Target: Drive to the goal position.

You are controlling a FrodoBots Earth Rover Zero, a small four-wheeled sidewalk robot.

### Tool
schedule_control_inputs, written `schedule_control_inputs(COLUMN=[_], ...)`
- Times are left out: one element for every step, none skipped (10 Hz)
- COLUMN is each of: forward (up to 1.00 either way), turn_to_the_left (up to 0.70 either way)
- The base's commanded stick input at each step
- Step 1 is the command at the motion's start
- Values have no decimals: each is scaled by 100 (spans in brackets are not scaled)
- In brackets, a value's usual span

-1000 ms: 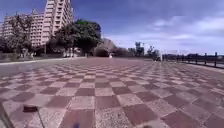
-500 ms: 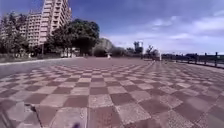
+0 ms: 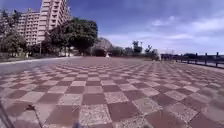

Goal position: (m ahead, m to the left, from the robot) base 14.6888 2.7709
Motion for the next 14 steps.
schedule_control_inputs(forward=[70, 70, 70, 70, 70, 70, 70, 70, 70, 70, 70, 70, 70, 70], turn_to_the_left=[35, 35, 35, 35, 14, 0, 0, 0, 0, 0, 0, 0, 0, 0])
